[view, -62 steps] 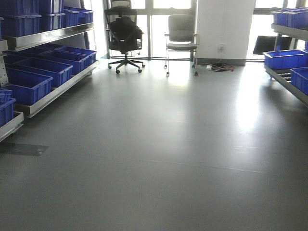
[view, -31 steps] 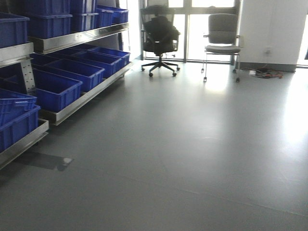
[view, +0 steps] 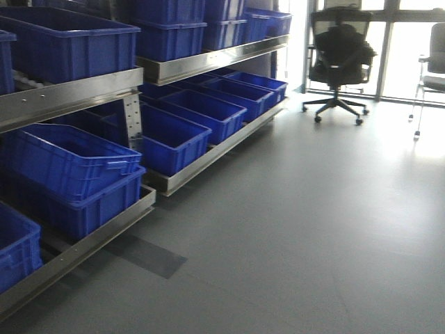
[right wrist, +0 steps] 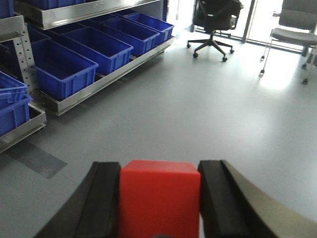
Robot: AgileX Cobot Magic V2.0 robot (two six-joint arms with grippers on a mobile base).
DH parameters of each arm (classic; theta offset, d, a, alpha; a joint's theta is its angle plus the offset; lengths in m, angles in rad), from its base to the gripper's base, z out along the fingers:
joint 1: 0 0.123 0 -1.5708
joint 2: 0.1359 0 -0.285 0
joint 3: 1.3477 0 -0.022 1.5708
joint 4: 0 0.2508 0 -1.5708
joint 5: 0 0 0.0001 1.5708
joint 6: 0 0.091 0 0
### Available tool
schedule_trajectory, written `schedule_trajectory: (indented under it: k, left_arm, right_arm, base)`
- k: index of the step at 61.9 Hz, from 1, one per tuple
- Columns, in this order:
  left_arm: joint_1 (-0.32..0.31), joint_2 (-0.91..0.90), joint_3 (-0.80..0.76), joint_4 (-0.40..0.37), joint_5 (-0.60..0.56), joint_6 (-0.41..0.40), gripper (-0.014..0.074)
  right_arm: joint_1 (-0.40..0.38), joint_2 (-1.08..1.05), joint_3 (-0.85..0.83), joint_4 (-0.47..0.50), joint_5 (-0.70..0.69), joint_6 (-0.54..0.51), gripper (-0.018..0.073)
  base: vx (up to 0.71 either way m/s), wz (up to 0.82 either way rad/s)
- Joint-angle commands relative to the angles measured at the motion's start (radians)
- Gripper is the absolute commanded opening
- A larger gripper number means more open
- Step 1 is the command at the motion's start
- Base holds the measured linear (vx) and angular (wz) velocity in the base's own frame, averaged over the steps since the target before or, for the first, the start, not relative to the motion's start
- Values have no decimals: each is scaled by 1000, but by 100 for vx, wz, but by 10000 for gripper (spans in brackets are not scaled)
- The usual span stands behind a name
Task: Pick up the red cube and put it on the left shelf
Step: 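Drive the base toward the shelf rack of blue crates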
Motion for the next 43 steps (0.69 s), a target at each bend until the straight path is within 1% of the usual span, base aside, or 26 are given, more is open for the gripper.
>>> schedule_trajectory:
  k: [1, 20, 43]
  left_arm:
    - [-5, 4, 22, -5, -90, 1, 106]
    - [-5, 4, 22, -5, -90, 1, 106]
    - [-5, 4, 22, -5, -90, 1, 106]
  right_arm:
    - [-6, 9, -29, -21, -73, -7, 57]
    - [-6, 9, -29, -21, -73, -7, 57]
    - [-6, 9, -29, -21, -73, -7, 57]
  base:
    - [52, 50]
    - [49, 56]
    - [43, 68]
